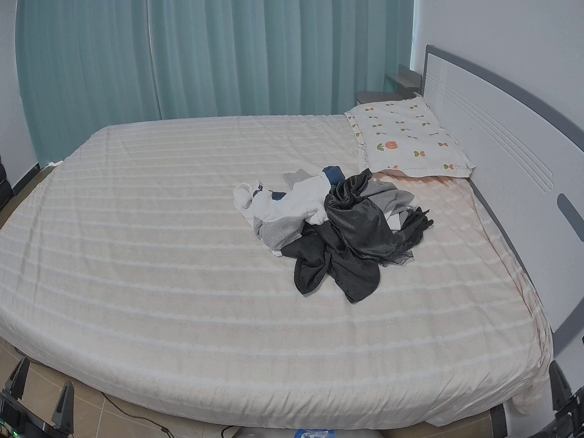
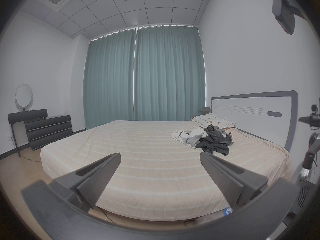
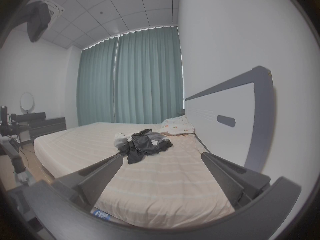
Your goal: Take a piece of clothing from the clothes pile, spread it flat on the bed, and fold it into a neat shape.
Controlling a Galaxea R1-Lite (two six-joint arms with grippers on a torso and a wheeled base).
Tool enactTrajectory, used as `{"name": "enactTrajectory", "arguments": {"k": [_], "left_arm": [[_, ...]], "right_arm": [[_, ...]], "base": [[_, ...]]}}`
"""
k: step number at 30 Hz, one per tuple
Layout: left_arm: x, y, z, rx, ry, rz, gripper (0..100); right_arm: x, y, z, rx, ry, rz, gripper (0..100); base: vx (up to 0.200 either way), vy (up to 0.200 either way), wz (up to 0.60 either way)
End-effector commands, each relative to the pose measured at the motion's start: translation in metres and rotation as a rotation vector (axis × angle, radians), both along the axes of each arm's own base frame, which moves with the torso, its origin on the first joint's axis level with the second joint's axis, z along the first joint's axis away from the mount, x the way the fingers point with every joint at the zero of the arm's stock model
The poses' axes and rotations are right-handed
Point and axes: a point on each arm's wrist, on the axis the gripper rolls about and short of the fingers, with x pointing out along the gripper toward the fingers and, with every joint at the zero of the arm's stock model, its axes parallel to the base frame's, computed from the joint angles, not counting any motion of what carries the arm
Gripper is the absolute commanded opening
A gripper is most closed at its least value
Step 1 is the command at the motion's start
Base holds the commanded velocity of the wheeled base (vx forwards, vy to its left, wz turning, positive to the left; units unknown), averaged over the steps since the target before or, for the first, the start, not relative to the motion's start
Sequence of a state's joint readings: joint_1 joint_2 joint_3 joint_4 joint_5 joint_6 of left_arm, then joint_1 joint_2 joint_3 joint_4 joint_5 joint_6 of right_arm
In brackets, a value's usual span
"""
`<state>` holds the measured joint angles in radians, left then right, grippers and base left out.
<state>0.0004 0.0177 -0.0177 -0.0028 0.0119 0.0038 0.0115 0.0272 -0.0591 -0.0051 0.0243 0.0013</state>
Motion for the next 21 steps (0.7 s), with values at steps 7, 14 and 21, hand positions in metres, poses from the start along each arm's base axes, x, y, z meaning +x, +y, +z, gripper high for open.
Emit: {"name": "enactTrajectory", "arguments": {"k": [7,14,21], "left_arm": [[0.0,0.0,-0.005,-0.001,-0.002,-0.002,100],[0.0,0.0,-0.005,0.002,-0.002,0.001,100],[0.0,0.0,-0.005,0.001,-0.002,0.003,100]], "right_arm": [[0.081,0.008,0.071,0.077,0.388,0.185,100],[0.186,0.034,0.062,0.126,0.616,0.277,100],[0.28,0.064,0.014,0.19,0.727,0.257,100]], "base": [[0.0,0.0,0.0],[0.0,0.0,0.0],[0.0,0.0,0.0]]}}
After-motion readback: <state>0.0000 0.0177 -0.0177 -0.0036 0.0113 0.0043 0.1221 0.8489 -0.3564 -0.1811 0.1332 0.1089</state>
